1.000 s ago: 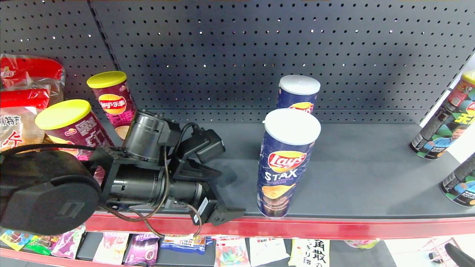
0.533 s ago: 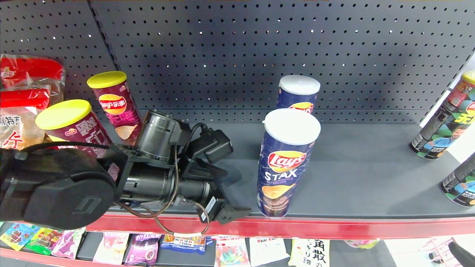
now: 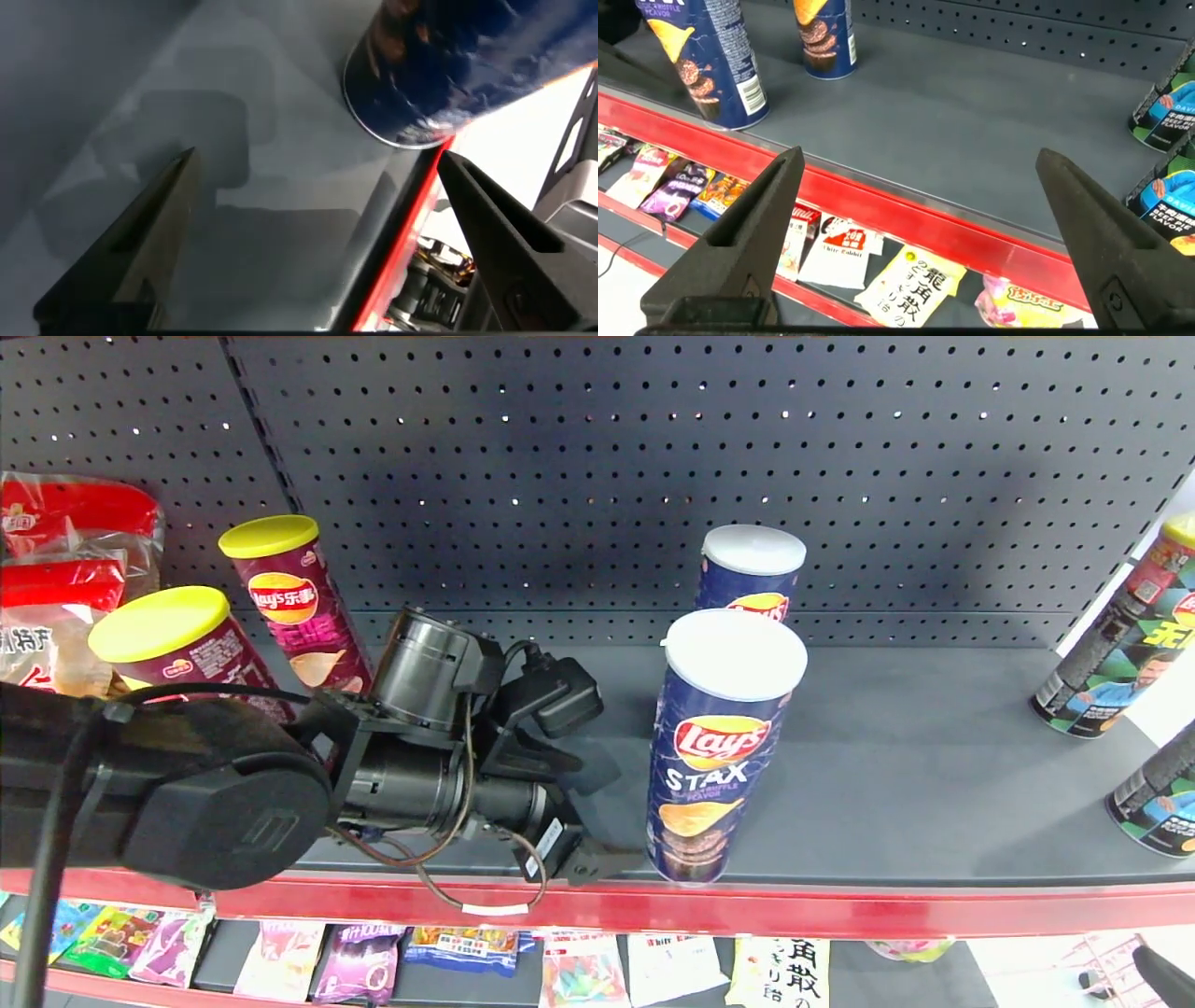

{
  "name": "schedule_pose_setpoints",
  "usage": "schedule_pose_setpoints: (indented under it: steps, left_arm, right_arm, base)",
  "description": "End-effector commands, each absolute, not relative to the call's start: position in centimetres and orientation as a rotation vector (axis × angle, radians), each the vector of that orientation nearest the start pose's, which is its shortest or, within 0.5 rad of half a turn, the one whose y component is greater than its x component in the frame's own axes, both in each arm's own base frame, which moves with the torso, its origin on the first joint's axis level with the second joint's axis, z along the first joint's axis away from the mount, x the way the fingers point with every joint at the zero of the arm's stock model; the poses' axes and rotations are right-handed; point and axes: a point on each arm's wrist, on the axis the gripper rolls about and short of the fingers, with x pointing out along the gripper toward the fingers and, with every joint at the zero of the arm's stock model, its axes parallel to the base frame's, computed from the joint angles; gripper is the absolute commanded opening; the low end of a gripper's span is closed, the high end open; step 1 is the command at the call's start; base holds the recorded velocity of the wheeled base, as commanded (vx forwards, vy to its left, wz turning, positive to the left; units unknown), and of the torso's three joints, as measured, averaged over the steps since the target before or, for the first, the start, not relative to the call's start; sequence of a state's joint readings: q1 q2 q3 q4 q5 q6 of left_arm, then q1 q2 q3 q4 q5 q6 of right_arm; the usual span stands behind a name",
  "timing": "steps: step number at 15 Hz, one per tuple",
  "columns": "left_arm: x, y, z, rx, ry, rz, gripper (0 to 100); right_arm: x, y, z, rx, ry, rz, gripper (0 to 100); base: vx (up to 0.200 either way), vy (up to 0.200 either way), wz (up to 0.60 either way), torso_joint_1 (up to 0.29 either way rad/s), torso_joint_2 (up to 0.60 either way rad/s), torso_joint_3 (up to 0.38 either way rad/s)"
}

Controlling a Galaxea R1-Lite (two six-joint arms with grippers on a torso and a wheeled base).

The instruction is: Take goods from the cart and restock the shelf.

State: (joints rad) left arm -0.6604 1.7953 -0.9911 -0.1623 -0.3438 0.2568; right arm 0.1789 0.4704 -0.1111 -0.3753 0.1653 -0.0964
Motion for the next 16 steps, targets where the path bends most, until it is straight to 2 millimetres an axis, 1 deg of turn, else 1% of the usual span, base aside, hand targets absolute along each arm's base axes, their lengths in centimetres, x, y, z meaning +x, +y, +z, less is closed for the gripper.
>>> schedule_pose_setpoints:
  steps: [1, 11, 16]
  left_arm:
    - [25.5, -20.7, 15.7, 0.332, 0.533, -1.047, 100]
    - [26.9, -22.1, 16.1, 0.333, 0.5, -1.047, 100]
    - [27.1, -22.9, 16.0, 0.336, 0.495, -1.06, 100]
  right_arm:
    - [2.4, 0.8, 14.8, -0.096, -0.035, 0.344, 100]
    - [2.4, 0.8, 14.8, -0.096, -0.034, 0.344, 100]
    - [2.4, 0.8, 14.9, -0.096, -0.037, 0.344, 100]
  base:
    - [0.0, 0.0, 0.0, 0.0, 0.0, 0.0]
    - [0.0, 0.0, 0.0, 0.0, 0.0, 0.0]
    - [0.0, 0.0, 0.0, 0.0, 0.0, 0.0]
